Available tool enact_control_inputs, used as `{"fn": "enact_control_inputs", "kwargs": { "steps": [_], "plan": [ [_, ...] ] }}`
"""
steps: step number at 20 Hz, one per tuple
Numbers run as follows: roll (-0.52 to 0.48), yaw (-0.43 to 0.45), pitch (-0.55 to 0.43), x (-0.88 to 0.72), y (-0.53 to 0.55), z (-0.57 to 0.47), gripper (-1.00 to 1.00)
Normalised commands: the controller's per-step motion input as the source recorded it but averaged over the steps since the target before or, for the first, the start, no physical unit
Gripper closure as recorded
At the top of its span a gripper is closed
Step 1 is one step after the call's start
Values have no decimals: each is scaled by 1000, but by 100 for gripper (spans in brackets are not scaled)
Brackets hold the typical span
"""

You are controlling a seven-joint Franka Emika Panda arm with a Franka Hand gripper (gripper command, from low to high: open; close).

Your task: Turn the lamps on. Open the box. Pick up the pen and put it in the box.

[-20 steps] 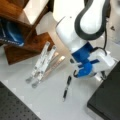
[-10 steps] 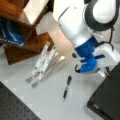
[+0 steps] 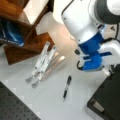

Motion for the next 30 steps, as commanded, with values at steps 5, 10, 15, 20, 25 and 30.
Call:
{"fn": "enact_control_inputs", "kwargs": {
  "steps": [5, 10, 15, 20, 25, 30],
  "plan": [
    [-73, 200, 34, -30, 295, 257, 100],
    [-14, 232, 64, -45, 359, 319, 100],
    [-4, 215, 62, -29, 460, 299, 100],
    [110, 168, 107, -35, 433, 265, 100],
    [146, 38, 158, 1, 276, 103, 100],
    [133, -48, 182, 21, 229, 14, 100]
  ]
}}
